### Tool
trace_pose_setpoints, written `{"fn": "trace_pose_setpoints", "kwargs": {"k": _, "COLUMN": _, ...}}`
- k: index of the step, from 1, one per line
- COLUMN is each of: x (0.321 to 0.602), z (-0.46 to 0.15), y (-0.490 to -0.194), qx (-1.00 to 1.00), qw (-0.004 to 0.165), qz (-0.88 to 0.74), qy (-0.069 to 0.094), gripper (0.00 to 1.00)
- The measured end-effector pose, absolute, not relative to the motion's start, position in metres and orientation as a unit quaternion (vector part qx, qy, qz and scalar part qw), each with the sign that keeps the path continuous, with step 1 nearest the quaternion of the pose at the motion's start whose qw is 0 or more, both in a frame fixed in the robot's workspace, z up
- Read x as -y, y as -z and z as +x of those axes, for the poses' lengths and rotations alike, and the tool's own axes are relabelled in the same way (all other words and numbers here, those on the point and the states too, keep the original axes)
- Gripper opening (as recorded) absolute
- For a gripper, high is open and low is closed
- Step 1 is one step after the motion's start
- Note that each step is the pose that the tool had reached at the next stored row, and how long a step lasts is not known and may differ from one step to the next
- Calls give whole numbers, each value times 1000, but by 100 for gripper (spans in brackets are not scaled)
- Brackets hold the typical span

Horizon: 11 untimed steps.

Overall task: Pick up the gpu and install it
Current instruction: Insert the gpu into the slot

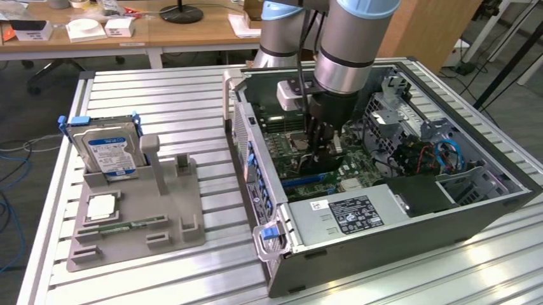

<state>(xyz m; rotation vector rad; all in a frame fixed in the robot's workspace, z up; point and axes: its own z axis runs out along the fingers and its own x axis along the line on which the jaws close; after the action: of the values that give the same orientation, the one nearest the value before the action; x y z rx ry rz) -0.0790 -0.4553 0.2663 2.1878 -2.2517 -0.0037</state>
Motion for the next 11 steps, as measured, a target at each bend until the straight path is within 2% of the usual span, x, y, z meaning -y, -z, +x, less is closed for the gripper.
{"fn": "trace_pose_setpoints", "kwargs": {"k": 11, "x": 455, "z": -80, "y": -266, "qx": 717, "qw": 1, "qz": 697, "qy": 1, "gripper": 26}}
